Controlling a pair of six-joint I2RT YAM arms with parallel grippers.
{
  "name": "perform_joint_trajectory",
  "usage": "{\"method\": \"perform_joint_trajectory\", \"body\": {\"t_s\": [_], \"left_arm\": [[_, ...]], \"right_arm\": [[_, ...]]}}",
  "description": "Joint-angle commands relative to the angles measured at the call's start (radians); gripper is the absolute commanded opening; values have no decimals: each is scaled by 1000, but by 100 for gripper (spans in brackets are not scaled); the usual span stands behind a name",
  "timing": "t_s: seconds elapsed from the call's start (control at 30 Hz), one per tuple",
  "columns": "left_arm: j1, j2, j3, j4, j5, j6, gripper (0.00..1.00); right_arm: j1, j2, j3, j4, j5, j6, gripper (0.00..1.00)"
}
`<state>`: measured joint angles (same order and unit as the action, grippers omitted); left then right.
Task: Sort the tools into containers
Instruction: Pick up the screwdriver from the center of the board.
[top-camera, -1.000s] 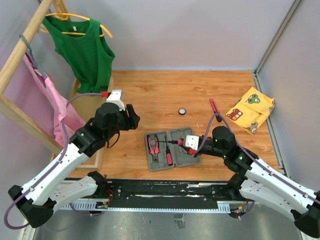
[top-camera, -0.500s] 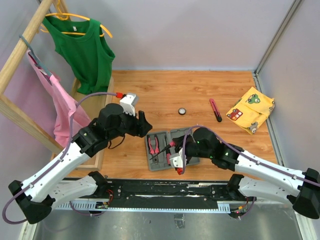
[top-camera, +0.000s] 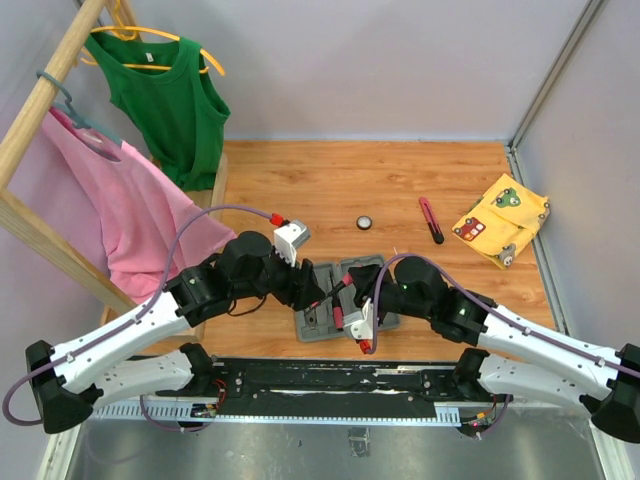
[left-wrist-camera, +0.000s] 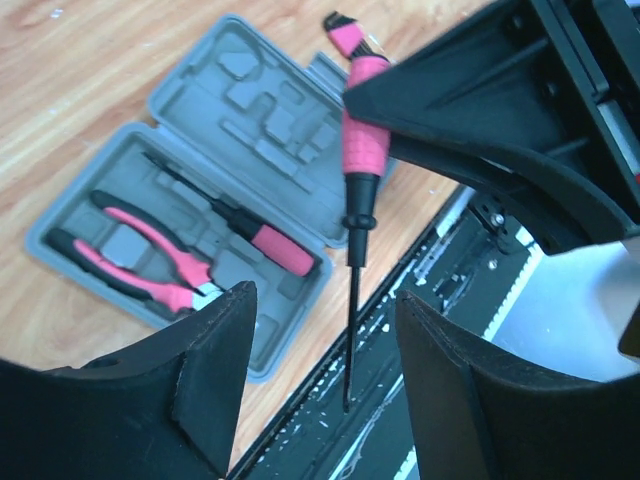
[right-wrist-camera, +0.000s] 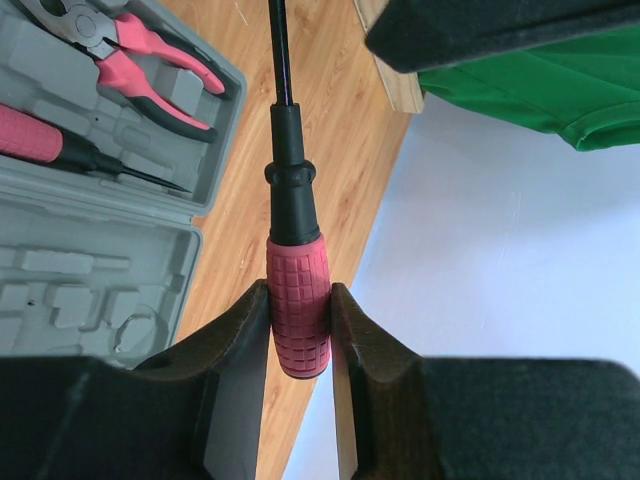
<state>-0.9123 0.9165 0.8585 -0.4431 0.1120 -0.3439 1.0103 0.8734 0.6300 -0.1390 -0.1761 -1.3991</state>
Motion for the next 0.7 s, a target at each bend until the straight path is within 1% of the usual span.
{"method": "perform_joint_trajectory", "body": {"t_s": [0.0, 0.1, 0.4, 0.5, 0.67], "left_arm": [[-41, 13, -18, 69, 66, 20, 61], [-53, 32, -25, 72, 71, 23, 59], [-92, 109, -11, 71, 86, 27, 44], [-101, 121, -9, 71, 83, 29, 38], [-105, 131, -3, 72, 79, 31, 21]], "right_arm": [[17, -23, -5, 16, -3, -59, 1], [17, -25, 1, 15, -1, -66, 1], [17, -42, 6, 13, -2, -80, 2], [18, -45, 3, 12, 1, -83, 3], [17, -48, -1, 9, -1, -83, 5]]}}
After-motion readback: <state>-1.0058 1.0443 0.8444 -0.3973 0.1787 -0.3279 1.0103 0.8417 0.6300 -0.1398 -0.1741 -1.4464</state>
